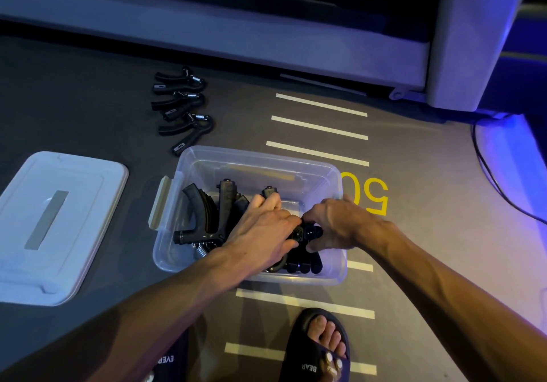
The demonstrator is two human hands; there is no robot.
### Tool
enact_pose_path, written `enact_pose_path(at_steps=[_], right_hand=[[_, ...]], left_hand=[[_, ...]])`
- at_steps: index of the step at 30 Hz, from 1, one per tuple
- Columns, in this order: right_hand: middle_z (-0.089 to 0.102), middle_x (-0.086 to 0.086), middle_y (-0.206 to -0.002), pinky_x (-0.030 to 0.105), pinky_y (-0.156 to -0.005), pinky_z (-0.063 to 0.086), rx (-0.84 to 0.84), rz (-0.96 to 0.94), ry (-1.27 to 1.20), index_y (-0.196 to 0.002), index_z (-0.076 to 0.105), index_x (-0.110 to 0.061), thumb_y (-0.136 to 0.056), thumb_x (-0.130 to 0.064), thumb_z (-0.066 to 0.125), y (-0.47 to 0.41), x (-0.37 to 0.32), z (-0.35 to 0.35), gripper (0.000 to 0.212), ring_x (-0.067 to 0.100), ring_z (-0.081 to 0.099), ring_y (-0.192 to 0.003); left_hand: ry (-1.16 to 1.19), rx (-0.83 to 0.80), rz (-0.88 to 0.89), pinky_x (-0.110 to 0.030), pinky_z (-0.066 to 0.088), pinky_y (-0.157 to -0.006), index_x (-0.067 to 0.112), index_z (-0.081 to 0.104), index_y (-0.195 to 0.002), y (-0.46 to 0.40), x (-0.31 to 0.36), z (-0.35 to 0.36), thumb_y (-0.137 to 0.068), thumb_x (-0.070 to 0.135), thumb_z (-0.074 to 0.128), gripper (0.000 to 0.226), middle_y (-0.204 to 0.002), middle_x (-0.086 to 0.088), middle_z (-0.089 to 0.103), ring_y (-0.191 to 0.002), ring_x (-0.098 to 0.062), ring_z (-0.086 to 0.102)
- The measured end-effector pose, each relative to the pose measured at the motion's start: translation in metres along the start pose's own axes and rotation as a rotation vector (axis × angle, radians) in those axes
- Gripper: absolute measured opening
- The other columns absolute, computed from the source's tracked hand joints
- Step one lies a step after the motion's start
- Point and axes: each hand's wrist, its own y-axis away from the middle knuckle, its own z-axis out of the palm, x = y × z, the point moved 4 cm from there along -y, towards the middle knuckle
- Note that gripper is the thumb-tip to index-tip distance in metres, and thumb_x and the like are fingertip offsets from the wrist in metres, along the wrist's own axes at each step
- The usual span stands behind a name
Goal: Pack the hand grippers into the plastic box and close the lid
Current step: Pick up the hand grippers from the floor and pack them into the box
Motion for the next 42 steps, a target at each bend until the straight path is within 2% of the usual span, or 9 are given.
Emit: enact_pose_path(at_steps=[6, 9, 16, 25, 30, 35, 42], right_hand=[[0.07, -0.009, -0.1, 0.042, -0.09, 0.037, -0.014, 0.006, -0.015, -0.108, 0.063, -0.033, -0.074, -0.054, 0.072, 0.002, 0.002, 0.0, 0.041, 0.021, 0.06, -0.105], [0.071, -0.007, -0.098, 0.041, -0.09, 0.039, 0.001, 0.009, 0.006, -0.106, 0.065, -0.031, -0.077, -0.049, 0.071, 0.004, 0.001, -0.002, 0.035, 0.022, 0.061, -0.104], [0.068, 0.001, -0.103, 0.043, -0.087, 0.035, 0.041, 0.039, 0.093, -0.11, 0.062, -0.03, -0.084, -0.05, 0.066, 0.006, -0.007, 0.005, 0.033, 0.027, 0.061, -0.105], [0.071, -0.007, -0.103, 0.043, -0.092, 0.035, -0.01, 0.003, -0.012, -0.11, 0.06, -0.032, -0.076, -0.045, 0.074, 0.008, 0.001, 0.003, 0.039, 0.023, 0.061, -0.108], [0.071, -0.01, -0.103, 0.039, -0.085, 0.034, -0.03, -0.025, -0.068, -0.112, 0.06, -0.034, -0.074, -0.042, 0.076, 0.009, 0.004, 0.002, 0.041, 0.021, 0.061, -0.108], [0.071, -0.01, -0.103, 0.033, -0.08, 0.044, -0.003, -0.027, -0.098, -0.117, 0.061, -0.035, -0.074, -0.042, 0.076, 0.01, 0.007, -0.001, 0.045, 0.02, 0.063, -0.103], [0.073, -0.005, -0.09, 0.034, -0.076, 0.051, 0.05, -0.022, -0.048, -0.108, 0.066, -0.034, -0.078, -0.039, 0.068, 0.007, 0.004, 0.002, 0.03, 0.023, 0.065, -0.091]], left_hand=[[0.014, -0.006, -0.002, -0.034, 0.023, -0.082, 0.03, 0.061, -0.128, -0.001, 0.0, 0.0, -0.095, 0.054, 0.057, 0.042, -0.109, 0.012, 0.069, -0.108, -0.016, 0.038], [0.013, -0.009, -0.005, -0.034, 0.023, -0.081, 0.031, 0.063, -0.125, -0.001, -0.001, 0.0, -0.095, 0.054, 0.057, 0.038, -0.106, 0.012, 0.069, -0.106, -0.016, 0.037], [0.012, -0.004, -0.03, -0.034, 0.023, -0.082, 0.031, 0.065, -0.119, -0.003, -0.002, 0.003, -0.094, 0.054, 0.057, 0.035, -0.102, 0.013, 0.069, -0.107, -0.016, 0.038], [0.025, 0.005, -0.023, -0.035, 0.026, -0.084, 0.032, 0.064, -0.122, -0.001, -0.003, 0.003, -0.093, 0.057, 0.058, 0.039, -0.106, 0.013, 0.069, -0.107, -0.015, 0.037], [0.018, 0.004, -0.024, -0.035, 0.029, -0.086, 0.032, 0.063, -0.123, -0.001, -0.005, 0.004, -0.092, 0.059, 0.057, 0.042, -0.106, 0.014, 0.069, -0.107, -0.016, 0.038], [0.034, 0.002, -0.024, -0.034, 0.025, -0.085, 0.032, 0.06, -0.131, 0.001, -0.004, -0.001, -0.093, 0.058, 0.057, 0.046, -0.112, 0.014, 0.068, -0.108, -0.015, 0.037], [0.057, 0.002, -0.026, -0.035, 0.029, -0.088, 0.033, 0.059, -0.134, 0.006, -0.007, -0.004, -0.094, 0.057, 0.057, 0.047, -0.113, 0.015, 0.067, -0.107, -0.015, 0.037]])
